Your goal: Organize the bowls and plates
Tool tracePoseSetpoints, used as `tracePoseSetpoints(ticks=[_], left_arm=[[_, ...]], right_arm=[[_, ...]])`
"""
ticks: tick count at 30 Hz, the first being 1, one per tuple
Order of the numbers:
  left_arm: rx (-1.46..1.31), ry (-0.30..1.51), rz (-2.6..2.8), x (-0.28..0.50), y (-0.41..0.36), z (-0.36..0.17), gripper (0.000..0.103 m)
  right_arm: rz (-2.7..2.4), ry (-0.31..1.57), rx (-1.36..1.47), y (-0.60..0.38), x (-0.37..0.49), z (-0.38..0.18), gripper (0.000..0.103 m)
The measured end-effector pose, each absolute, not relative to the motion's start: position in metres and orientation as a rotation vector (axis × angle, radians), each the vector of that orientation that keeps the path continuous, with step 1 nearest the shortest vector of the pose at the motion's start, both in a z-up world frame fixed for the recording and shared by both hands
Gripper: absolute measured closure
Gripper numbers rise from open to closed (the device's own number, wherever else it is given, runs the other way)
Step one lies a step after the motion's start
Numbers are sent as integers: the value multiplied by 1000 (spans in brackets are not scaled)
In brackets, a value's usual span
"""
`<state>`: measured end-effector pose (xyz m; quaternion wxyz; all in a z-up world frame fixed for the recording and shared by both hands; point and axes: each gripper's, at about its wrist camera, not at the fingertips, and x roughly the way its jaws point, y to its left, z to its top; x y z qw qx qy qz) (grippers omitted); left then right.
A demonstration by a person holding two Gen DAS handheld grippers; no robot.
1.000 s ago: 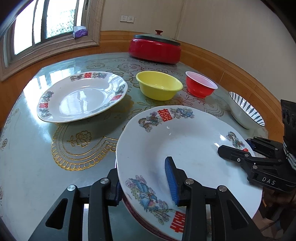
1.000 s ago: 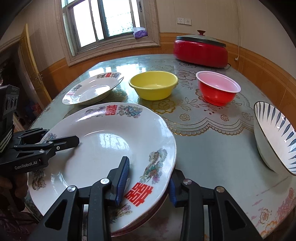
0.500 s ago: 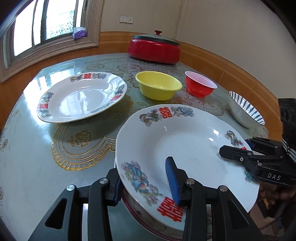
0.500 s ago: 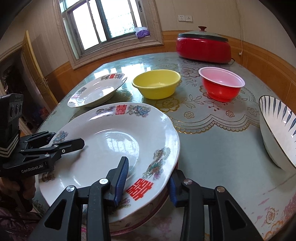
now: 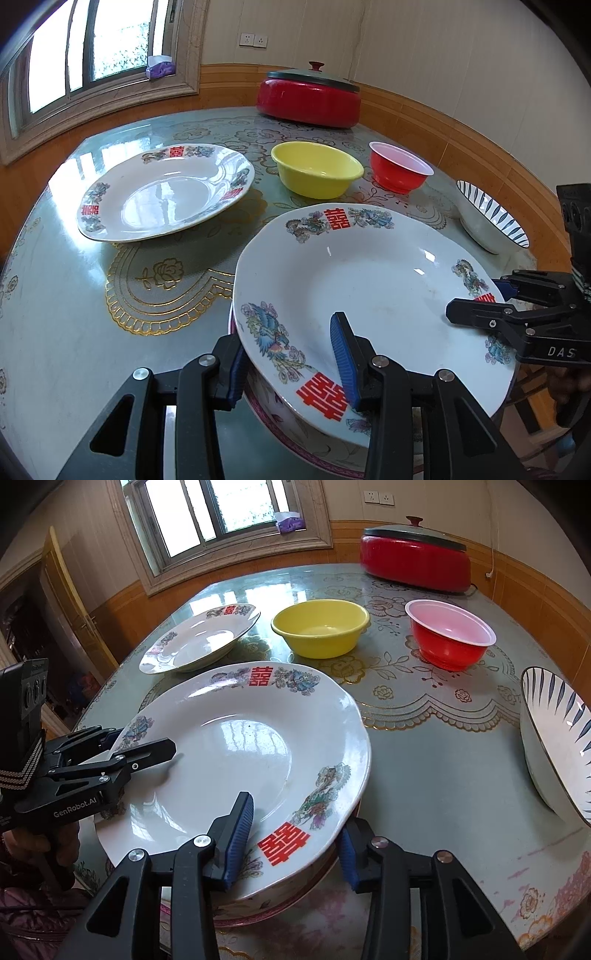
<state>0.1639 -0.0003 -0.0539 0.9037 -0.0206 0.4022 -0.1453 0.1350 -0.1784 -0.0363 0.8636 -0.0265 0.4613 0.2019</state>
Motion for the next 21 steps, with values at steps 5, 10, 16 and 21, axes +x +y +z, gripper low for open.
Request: tracePoseSetpoints(ticks=[5, 10, 16, 21], left_arm=[[-54, 839, -308, 162, 2, -54, 62], [-68, 847, -319, 157, 4, -53, 63], [-52, 857, -331, 150, 2, -52, 63], [-52, 857, -330, 148, 2, -53, 63]], right_arm=[[413, 980, -70, -178, 134, -32, 60], [417, 999, -67, -177, 129, -30, 57], [371, 1026, -164, -175, 116, -29, 52], [361, 1021, -146, -179, 111, -29, 52]])
